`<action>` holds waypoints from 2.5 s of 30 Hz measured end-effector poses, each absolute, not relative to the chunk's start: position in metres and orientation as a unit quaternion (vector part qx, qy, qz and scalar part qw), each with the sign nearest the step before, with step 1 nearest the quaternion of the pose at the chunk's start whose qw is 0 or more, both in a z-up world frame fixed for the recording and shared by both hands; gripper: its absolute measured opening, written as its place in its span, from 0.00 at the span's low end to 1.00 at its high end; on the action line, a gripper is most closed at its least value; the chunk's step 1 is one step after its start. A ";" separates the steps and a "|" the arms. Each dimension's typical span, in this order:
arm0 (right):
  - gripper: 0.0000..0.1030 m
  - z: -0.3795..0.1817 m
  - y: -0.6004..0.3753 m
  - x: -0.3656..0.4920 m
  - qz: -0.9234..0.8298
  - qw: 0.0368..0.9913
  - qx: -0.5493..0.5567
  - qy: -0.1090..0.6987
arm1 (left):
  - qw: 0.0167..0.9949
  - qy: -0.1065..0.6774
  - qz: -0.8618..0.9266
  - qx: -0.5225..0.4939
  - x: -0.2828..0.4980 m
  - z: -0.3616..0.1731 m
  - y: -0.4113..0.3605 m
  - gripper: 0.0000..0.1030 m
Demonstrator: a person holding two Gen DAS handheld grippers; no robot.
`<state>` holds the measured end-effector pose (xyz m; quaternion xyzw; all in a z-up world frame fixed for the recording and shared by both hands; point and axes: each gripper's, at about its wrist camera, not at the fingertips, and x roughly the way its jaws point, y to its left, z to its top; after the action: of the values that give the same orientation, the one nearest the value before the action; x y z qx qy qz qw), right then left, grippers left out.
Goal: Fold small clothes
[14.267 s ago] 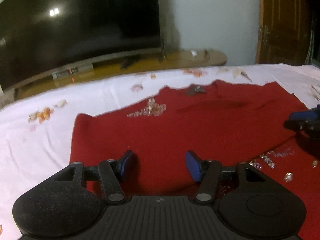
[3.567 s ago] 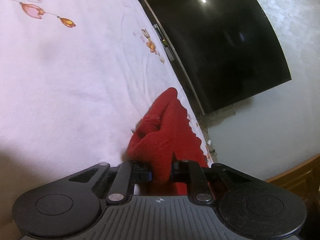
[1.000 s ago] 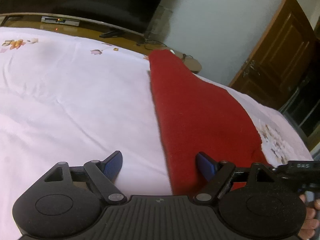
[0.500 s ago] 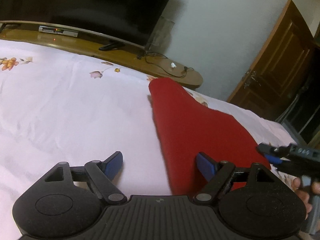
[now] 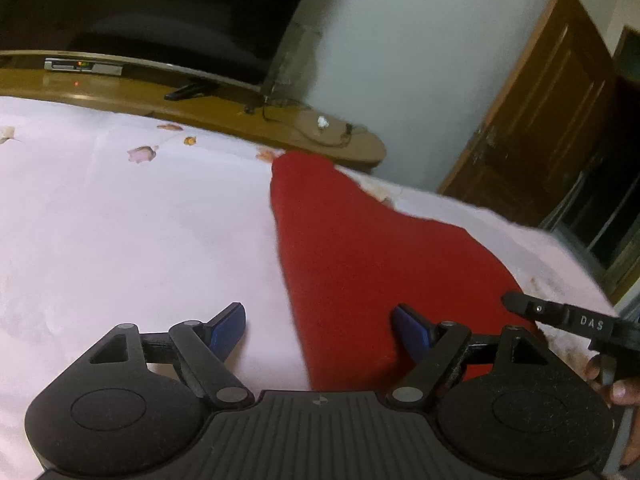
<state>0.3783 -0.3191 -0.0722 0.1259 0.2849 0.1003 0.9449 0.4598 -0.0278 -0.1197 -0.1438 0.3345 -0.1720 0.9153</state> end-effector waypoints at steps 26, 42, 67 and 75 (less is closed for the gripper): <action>0.08 -0.091 -0.348 0.446 0.102 0.932 0.221 0.269 | 0.915 0.358 -0.165 -0.083 0.527 -0.116 -0.064 0.78; 0.49 -0.081 -0.350 0.414 0.109 0.919 0.237 0.295 | 0.919 0.356 -0.150 -0.082 0.508 -0.099 -0.060 0.78; 0.32 -0.100 -0.334 0.369 0.104 0.910 0.188 0.354 | 0.893 0.398 -0.164 -0.134 0.453 -0.121 -0.042 0.84; 0.61 -0.087 -0.377 0.358 0.115 0.892 0.293 0.324 | 0.883 0.393 -0.201 -0.160 0.447 -0.117 -0.021 0.84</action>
<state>0.3576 -0.3768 -0.0869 0.2934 0.3240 0.1149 0.8920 0.4471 -0.0207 -0.1167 -0.1598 0.3933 -0.2006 0.8829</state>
